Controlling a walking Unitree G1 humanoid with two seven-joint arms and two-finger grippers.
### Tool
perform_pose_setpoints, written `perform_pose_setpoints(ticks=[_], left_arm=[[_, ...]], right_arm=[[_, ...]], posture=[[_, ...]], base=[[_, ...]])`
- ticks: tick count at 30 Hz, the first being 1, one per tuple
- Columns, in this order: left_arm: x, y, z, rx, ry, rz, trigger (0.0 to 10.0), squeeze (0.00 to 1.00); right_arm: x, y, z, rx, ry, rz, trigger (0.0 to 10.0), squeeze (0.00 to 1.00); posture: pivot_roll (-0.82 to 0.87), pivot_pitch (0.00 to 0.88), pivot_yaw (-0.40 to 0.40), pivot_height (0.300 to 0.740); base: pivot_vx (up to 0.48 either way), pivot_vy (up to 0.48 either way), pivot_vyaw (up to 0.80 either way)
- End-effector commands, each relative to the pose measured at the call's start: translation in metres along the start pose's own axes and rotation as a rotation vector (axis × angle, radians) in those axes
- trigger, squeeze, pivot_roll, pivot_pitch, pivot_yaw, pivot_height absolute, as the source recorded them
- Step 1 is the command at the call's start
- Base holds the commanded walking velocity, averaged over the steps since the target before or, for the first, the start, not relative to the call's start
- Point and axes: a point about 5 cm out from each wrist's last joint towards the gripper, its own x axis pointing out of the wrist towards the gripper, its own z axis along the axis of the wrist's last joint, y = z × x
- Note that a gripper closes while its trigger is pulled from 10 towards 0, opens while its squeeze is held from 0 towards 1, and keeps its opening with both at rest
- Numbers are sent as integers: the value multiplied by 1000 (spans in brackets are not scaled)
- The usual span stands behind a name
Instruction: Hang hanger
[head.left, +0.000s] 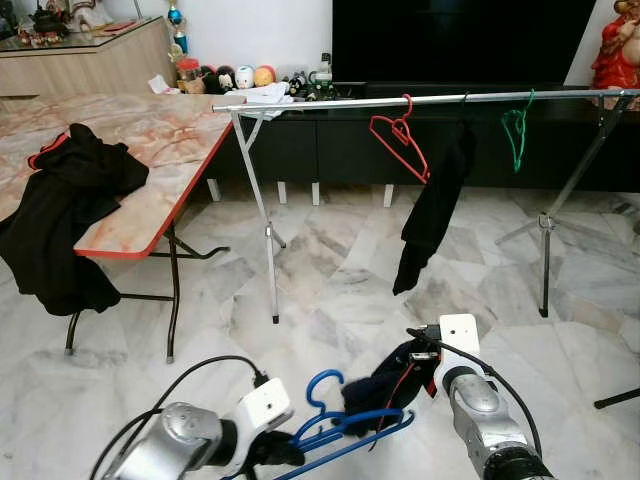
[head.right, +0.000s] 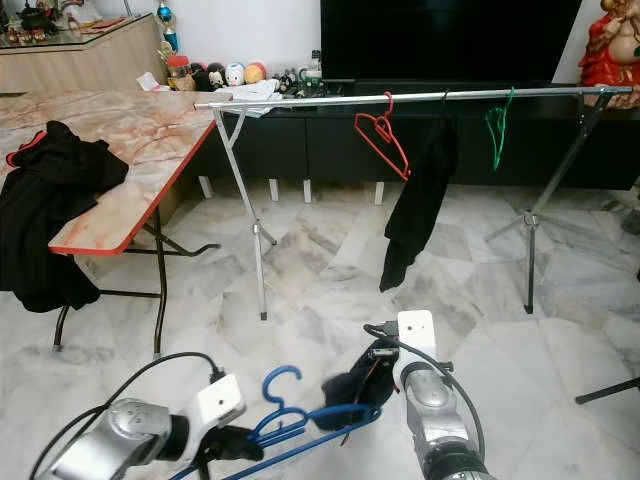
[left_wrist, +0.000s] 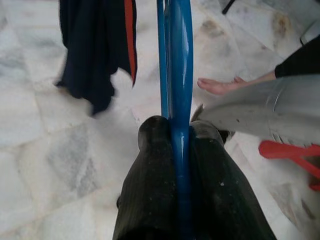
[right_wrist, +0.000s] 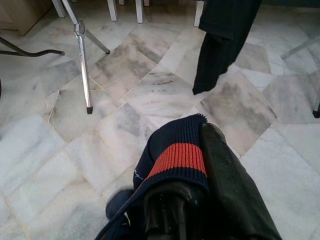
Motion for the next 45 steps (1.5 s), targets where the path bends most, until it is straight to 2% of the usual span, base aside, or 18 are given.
perform_pose_setpoints(ticks=[1,8,10,17,25,31,33,45], left_arm=[[-5,7,1,-15,-18,35,10000,0],[0,22,5,-33,-48,201,10000,0],[2,23,7,-36,-66,210,10000,0],[5,17,11,-73,-100,153,10000,0],[-1,11,11,-97,-120,87,10000,0],[1,19,16,-104,-157,148,10000,0],[4,27,21,-95,-175,225,10000,0],[10,30,22,-134,-180,249,10000,0]], right_arm=[[2,3,5,6,-1,2,10000,0],[3,9,3,17,28,57,10000,0],[2,9,1,11,39,70,10000,0],[0,9,-7,18,63,78,10000,0],[3,9,1,28,49,81,10000,0],[5,9,10,39,20,91,10000,0],[5,9,12,45,12,105,10000,0],[4,11,13,86,11,126,10000,0]], posture=[[6,0,33,740],[-2,0,34,740],[-4,0,33,740],[5,0,32,740],[15,0,31,740],[8,0,33,740],[6,0,33,740],[4,0,32,740]], base=[[0,0,0],[0,0,0],[0,0,0],[0,0,0],[0,0,0],[0,0,0],[0,0,0],[0,0,0]])
